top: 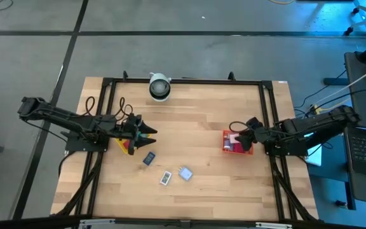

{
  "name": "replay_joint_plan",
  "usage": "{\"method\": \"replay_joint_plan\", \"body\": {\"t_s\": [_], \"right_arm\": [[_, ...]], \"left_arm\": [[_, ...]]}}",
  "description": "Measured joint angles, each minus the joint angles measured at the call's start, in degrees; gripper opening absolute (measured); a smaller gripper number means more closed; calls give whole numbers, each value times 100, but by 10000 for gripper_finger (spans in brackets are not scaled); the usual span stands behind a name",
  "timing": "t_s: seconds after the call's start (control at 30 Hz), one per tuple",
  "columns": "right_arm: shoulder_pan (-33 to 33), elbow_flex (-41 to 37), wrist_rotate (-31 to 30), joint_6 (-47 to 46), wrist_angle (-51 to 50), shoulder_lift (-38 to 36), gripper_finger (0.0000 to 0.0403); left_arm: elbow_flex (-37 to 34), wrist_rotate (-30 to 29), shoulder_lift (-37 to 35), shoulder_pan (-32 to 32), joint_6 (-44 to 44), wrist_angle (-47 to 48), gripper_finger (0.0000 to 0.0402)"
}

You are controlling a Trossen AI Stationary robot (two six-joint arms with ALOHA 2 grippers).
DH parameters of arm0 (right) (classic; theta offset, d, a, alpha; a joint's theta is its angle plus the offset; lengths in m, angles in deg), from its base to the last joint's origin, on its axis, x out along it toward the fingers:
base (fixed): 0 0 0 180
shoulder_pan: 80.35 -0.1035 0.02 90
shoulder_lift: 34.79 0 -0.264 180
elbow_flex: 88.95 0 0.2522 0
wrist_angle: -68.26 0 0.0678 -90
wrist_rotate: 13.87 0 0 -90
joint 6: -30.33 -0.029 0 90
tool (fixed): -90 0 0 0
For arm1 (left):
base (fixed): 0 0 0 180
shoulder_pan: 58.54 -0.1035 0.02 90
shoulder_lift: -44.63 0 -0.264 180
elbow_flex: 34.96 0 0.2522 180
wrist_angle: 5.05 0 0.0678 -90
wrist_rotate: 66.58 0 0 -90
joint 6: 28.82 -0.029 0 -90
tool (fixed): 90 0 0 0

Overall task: Pick & Place Office items
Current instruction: Put the dark blue digital timer into the yellow basket

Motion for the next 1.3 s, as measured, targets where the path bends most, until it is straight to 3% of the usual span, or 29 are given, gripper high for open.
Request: {"method": "replay_joint_plan", "body": {"t_s": [0.27,0.53,0.87,1.1,1.3], "right_arm": [[34,0,32,7,-4,-6,235],[49,79,-235,55,-52,-7,236],[49,1176,-971,1317,-404,-7,236],[49,1817,-1547,2387,-499,-7,236],[49,1950,-1700,2697,-502,-5,236]], "left_arm": [[307,42,1,0,195,664,229],[432,-426,31,0,596,1241,229],[434,-72,163,32,1293,1638,229],[505,-103,1050,193,2071,2382,229],[1334,104,2300,379,2404,3736,229]]}}
